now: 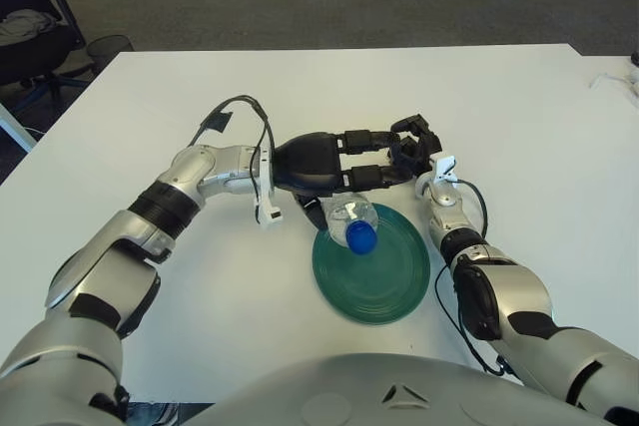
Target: Put the bottle into the plate.
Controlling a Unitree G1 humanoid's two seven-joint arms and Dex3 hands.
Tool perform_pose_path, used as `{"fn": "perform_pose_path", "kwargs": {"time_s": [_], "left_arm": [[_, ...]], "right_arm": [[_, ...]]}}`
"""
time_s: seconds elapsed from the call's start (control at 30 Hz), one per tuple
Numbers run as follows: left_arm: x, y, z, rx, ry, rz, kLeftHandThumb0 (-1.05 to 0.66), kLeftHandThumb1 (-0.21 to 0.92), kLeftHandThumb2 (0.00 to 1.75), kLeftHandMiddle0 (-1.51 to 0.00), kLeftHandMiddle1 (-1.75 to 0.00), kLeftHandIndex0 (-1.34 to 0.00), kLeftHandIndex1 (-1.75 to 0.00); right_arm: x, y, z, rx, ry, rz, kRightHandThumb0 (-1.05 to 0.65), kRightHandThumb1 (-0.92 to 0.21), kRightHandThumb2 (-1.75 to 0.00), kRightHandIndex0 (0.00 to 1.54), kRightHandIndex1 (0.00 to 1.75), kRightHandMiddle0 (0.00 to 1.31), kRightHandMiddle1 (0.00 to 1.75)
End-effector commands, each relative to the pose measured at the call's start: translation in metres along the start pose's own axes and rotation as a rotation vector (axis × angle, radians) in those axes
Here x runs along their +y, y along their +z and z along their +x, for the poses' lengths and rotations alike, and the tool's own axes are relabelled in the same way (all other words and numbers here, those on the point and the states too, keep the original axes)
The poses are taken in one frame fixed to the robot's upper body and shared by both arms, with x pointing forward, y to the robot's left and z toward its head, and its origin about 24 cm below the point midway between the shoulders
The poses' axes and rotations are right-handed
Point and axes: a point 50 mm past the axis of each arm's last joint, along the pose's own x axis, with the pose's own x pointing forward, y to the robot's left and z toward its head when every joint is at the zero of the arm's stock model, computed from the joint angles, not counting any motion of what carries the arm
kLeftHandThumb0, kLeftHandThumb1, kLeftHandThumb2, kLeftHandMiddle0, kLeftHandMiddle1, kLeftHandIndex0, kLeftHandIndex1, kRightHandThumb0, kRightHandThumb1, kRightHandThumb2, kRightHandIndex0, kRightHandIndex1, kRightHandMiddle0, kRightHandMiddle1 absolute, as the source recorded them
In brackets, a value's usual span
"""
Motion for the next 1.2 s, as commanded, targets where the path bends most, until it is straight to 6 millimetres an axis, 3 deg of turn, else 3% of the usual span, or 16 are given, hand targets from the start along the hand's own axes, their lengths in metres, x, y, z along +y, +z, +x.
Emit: {"fn": "perform_pose_path", "kwargs": {"time_s": [0.0,0.23,0.53,0.9,1.17], "left_arm": [[0.013,-0.003,0.007,-0.059,-0.083,0.077,-1.03,0.92,0.54,0.00,0.00,0.00,0.00],[0.020,-0.001,0.010,-0.122,-0.069,0.068,-0.95,0.92,0.29,-0.01,0.00,0.00,0.00],[0.019,0.003,0.009,-0.156,-0.040,0.063,-0.84,0.90,0.19,-0.04,-0.01,-0.01,-0.04],[0.013,0.004,0.011,-0.153,-0.042,0.052,-0.74,0.82,0.17,-0.04,0.00,0.00,-0.15],[0.010,0.006,0.011,-0.150,-0.046,0.029,-0.72,0.64,0.47,0.00,0.00,0.00,-0.13]], "right_arm": [[0.004,-0.098,-0.064,0.538,0.011,-0.013,0.00,-0.56,-1.00,0.47,1.71,0.24,1.67],[0.007,-0.098,-0.064,0.537,0.014,-0.013,0.00,-0.56,-1.00,0.47,1.71,0.24,1.67],[0.009,-0.097,-0.064,0.536,0.016,-0.014,0.00,-0.56,-1.00,0.47,1.71,0.24,1.67],[0.012,-0.097,-0.063,0.535,0.017,-0.014,0.00,-0.56,-1.01,0.47,1.71,0.24,1.67],[0.013,-0.096,-0.063,0.535,0.019,-0.015,0.00,-0.56,-1.01,0.47,1.71,0.24,1.67]]}}
